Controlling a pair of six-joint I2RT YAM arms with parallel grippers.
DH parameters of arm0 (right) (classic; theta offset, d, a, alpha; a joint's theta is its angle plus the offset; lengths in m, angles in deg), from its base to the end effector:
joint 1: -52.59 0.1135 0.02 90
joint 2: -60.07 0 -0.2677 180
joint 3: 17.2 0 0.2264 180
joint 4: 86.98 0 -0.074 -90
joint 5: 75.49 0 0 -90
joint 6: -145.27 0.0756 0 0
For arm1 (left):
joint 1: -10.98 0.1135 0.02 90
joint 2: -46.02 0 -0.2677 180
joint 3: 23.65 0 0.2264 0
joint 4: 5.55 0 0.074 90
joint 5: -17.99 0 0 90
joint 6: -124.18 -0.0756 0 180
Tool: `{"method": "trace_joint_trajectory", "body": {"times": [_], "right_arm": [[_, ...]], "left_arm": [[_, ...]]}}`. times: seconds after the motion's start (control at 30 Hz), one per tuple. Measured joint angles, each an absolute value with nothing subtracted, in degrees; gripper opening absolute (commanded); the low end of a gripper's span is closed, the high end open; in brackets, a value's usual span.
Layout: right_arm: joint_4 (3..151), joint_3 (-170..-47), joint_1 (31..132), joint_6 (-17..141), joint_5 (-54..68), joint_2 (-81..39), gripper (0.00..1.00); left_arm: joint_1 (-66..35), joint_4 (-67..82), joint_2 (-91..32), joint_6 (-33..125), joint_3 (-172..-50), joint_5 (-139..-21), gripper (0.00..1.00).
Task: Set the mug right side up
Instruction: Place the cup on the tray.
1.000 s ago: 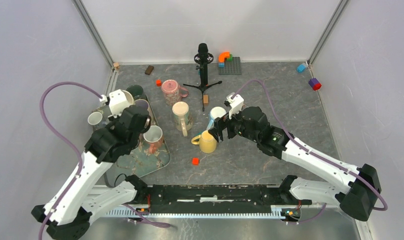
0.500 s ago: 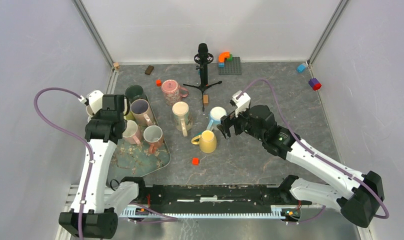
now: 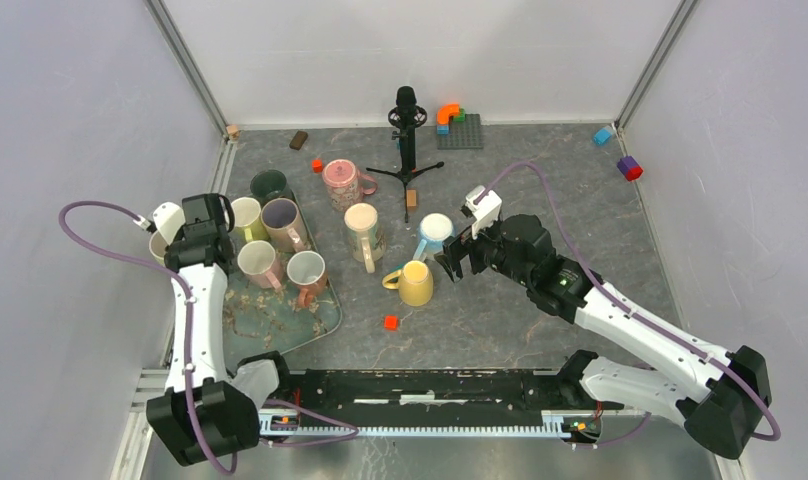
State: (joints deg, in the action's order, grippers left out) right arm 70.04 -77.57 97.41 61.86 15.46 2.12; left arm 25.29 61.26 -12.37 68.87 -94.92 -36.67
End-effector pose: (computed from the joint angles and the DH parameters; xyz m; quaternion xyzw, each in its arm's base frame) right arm 0.1741 0.1712 0.2974 -0.2647 0.7781 0.2409 0.5161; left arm 0.1639 0.0869 0.2823 -0.4612 0.7855 0.2319 0.3414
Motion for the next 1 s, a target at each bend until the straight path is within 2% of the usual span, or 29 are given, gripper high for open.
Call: {"method": "trace_joint_trajectory", "body": {"times": [0.27, 1.0], "right_arm": [[70.4, -77.0, 97.4, 61.9, 15.0, 2.4, 0.98], [70.7, -76.7, 97.4, 61.9, 14.7, 2.4, 0.98]], "left_arm": [[27.6, 57.4, -15.1, 68.9, -93.2, -36.7, 0.02], [28.4, 45.3, -17.6, 72.2, -78.8, -43.1, 0.02]]}}
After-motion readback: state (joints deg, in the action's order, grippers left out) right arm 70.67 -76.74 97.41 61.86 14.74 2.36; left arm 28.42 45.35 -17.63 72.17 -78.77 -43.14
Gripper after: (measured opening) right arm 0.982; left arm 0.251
